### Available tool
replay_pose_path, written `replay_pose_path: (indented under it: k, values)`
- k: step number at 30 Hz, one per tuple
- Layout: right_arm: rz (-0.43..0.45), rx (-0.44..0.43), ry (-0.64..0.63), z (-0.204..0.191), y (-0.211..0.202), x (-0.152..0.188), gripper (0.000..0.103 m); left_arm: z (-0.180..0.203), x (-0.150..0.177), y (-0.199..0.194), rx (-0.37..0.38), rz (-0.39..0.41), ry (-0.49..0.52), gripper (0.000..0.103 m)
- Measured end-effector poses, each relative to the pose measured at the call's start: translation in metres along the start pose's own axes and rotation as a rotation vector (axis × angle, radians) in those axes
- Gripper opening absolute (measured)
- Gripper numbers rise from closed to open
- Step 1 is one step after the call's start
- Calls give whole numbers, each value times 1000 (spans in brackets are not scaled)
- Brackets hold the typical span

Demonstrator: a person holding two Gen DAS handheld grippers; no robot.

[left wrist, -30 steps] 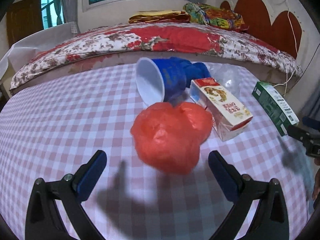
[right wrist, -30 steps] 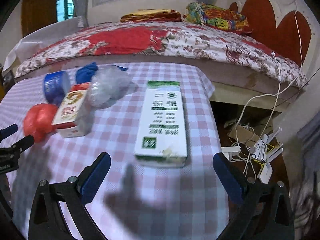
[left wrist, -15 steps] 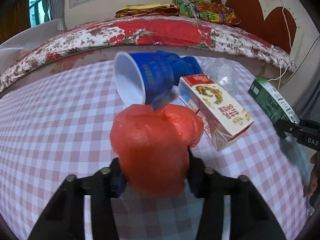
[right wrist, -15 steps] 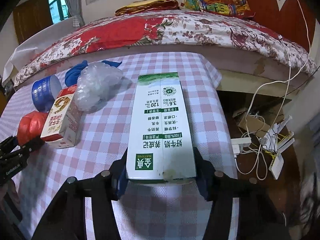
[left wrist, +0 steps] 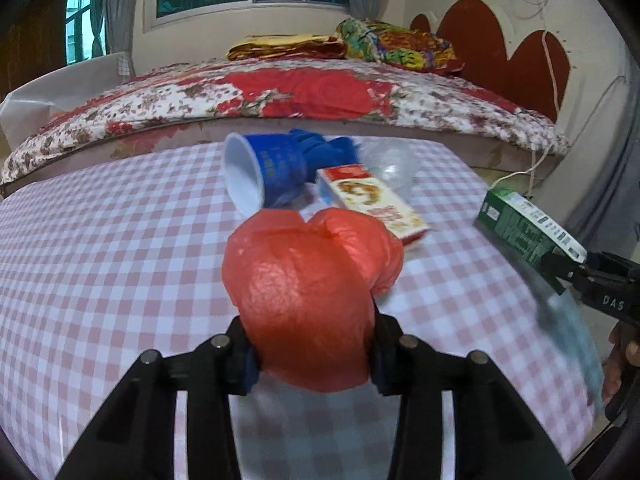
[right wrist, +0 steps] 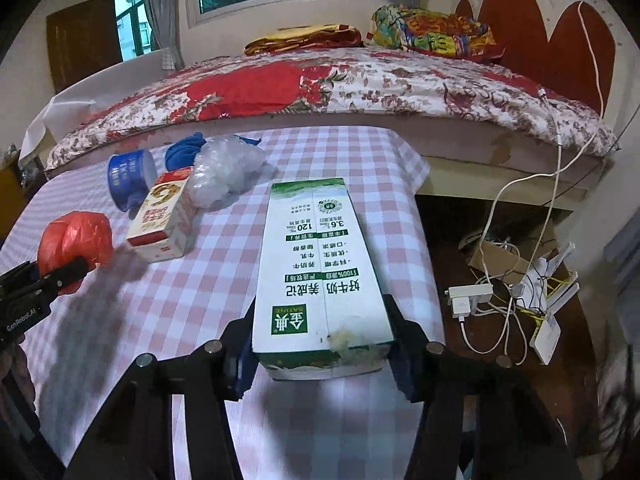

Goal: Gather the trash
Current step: 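Carry the red bag and milk carton over the bin and release both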

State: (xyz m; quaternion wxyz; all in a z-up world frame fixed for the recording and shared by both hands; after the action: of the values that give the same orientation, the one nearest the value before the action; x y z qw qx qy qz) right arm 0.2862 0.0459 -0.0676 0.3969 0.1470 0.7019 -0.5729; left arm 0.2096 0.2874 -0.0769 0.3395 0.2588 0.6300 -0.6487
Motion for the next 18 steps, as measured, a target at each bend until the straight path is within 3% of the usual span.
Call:
replay_pose_path:
  k: [8, 18]
  values:
    - [67, 14, -10, 11, -51, 15, 56, 43, 7, -27, 63, 17, 39, 43]
    - [127, 69, 66, 62, -116, 43, 56, 112, 9, -52, 154, 48, 115, 43]
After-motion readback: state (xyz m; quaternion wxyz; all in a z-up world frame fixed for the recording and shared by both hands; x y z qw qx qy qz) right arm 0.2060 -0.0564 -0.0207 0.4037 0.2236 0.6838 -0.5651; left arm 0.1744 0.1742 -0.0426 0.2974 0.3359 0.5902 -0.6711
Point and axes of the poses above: each gripper's, at about its wrist camera, not at the fingertips, and y roughly the way its jaws point, z to its right, x to its underside, the point moved 4 cm from there along y, roughly the way its jaws point, and after that the axes turned 3 degrees about z, right-handed, at the moved point
